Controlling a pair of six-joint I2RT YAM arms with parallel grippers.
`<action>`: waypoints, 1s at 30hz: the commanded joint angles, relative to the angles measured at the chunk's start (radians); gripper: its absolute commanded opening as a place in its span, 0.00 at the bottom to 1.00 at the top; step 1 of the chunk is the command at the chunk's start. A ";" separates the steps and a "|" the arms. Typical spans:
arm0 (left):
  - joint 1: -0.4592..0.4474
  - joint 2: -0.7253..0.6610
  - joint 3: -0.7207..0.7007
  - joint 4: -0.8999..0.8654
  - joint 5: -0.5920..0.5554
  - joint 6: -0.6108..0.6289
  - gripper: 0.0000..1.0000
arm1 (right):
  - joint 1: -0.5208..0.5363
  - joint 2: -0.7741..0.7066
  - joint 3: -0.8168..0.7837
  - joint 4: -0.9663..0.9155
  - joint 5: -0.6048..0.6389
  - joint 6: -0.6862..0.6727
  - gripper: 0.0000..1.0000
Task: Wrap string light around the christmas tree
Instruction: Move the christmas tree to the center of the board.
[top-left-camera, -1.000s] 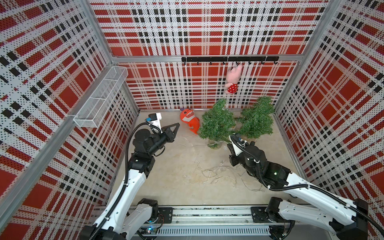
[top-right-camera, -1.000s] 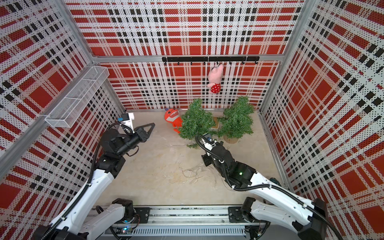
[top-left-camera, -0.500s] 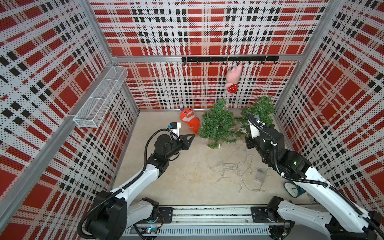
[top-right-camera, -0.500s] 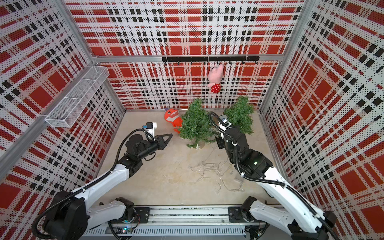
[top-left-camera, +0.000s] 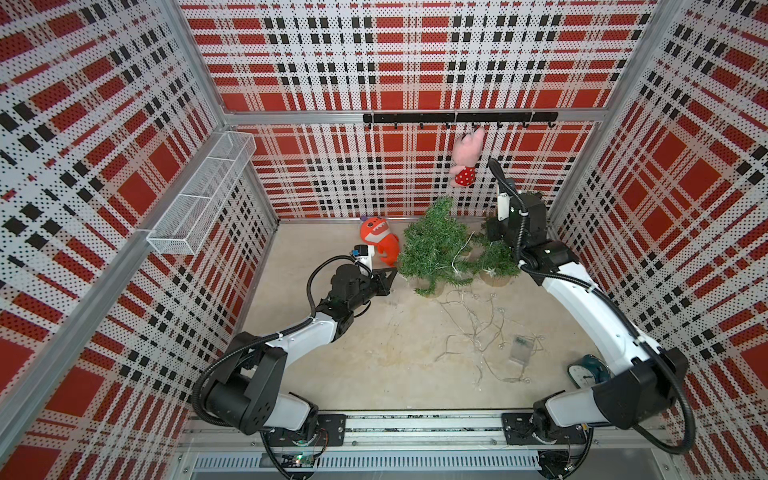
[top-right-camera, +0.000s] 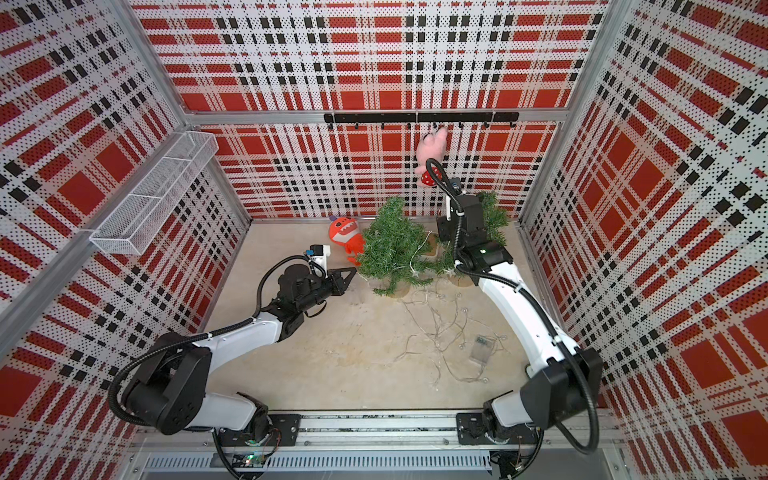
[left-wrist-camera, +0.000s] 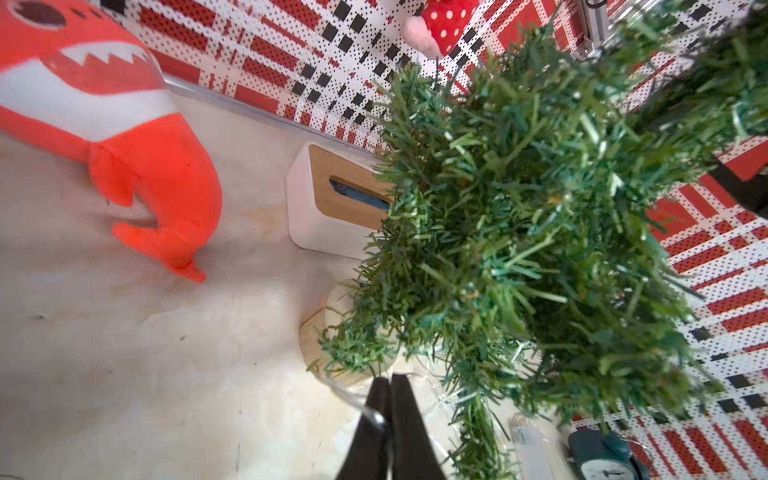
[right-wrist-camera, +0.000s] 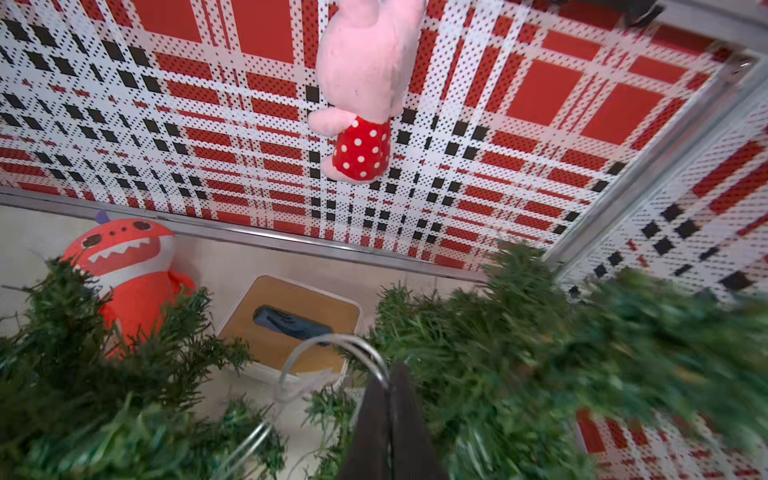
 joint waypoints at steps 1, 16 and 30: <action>-0.015 0.028 0.036 0.060 0.020 0.001 0.19 | -0.005 0.054 0.069 0.065 -0.105 0.037 0.00; 0.208 -0.277 0.083 -0.391 -0.030 0.113 0.76 | -0.002 0.001 -0.037 0.116 -0.269 0.127 0.00; -0.224 0.074 0.541 -0.167 -0.334 0.546 1.00 | -0.002 0.008 -0.010 0.119 -0.293 0.110 0.00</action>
